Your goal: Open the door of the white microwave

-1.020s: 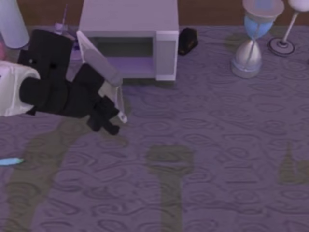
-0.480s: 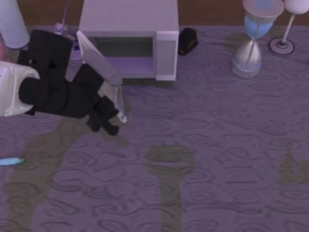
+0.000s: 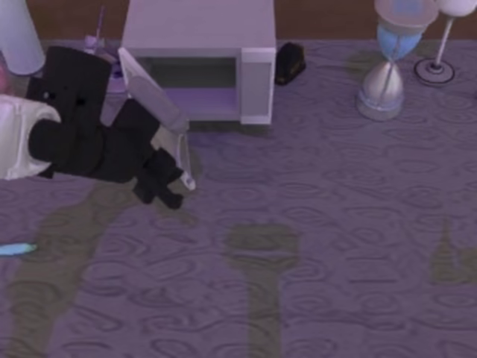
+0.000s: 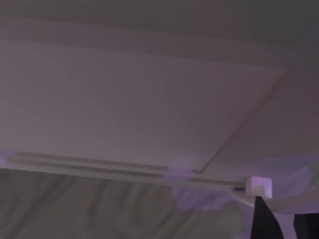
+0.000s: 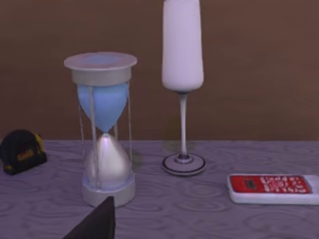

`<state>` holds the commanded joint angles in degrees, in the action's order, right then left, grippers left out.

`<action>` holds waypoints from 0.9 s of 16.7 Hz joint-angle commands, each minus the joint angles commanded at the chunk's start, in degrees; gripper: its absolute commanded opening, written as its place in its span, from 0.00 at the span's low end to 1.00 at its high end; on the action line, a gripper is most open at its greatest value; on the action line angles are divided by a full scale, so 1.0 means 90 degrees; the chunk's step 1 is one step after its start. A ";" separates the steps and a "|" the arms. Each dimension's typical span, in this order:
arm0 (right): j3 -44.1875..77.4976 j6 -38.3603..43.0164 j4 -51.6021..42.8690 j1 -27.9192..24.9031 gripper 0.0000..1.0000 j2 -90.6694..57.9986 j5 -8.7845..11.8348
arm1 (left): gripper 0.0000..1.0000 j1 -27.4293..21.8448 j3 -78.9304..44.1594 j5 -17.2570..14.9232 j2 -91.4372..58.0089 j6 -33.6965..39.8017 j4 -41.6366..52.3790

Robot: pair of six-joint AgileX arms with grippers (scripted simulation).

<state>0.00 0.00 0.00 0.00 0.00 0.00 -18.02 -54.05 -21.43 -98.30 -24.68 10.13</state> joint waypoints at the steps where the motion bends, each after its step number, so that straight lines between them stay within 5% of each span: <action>1: 0.0000 0.0000 0.0000 0.0000 1.00 0.0000 0.0000 | 0.00 0.0000 0.0000 0.0000 0.0000 0.0000 0.0000; 15: 0.0000 0.0000 0.0000 0.0000 1.00 0.0000 0.0000 | 0.00 0.0131 -0.0015 -0.0234 0.0019 -0.0329 0.0144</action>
<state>0.00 0.00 0.00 0.00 0.00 0.00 -16.85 -54.19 -23.53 -98.13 -27.64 11.43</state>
